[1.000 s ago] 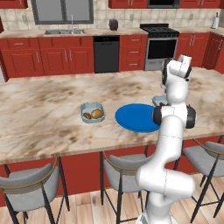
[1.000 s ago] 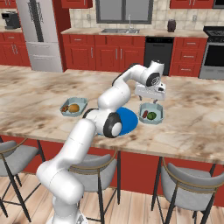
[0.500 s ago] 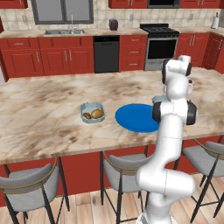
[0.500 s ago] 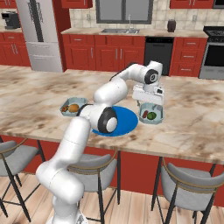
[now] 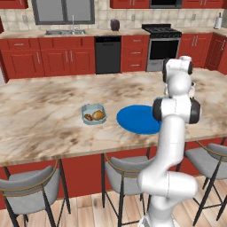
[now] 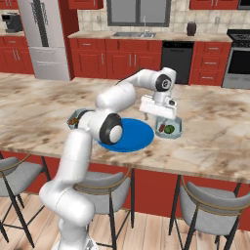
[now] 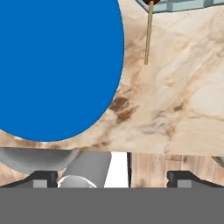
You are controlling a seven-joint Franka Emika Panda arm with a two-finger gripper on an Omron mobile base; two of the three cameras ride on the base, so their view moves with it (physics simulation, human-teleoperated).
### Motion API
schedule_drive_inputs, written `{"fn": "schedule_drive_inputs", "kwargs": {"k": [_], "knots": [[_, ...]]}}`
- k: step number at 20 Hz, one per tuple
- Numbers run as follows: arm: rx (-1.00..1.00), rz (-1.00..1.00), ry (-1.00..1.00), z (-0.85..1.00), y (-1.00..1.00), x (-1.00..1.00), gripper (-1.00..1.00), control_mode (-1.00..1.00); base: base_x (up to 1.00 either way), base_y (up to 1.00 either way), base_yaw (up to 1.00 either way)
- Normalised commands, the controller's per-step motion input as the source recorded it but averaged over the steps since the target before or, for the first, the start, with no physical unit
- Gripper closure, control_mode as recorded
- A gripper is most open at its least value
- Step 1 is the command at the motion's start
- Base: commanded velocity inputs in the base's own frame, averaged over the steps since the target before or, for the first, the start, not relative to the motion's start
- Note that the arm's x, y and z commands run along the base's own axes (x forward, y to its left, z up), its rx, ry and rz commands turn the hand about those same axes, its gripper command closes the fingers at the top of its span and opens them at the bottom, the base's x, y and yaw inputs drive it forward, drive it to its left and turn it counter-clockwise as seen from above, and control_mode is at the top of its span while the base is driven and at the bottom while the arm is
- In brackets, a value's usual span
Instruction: Place one cooked food and one vegetable from the large plate to each tupperware container.
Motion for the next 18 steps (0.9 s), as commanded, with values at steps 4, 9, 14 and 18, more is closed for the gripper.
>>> {"fn": "schedule_drive_inputs", "kwargs": {"k": [4,9,14,18], "knots": [[0.00,0.02,-0.13,-0.04,0.66,-0.78,-1.00,-1.00,0.00,0.00,0.00],[-0.10,0.05,-0.18,0.00,0.98,-0.52,-1.00,-1.00,0.00,0.00,0.00],[-0.12,0.13,-0.20,-0.06,1.00,-0.20,-1.00,-1.00,0.00,0.00,0.00],[-0.16,0.17,-0.24,-0.26,1.00,-0.13,-1.00,-1.00,0.00,0.00,0.00]]}}
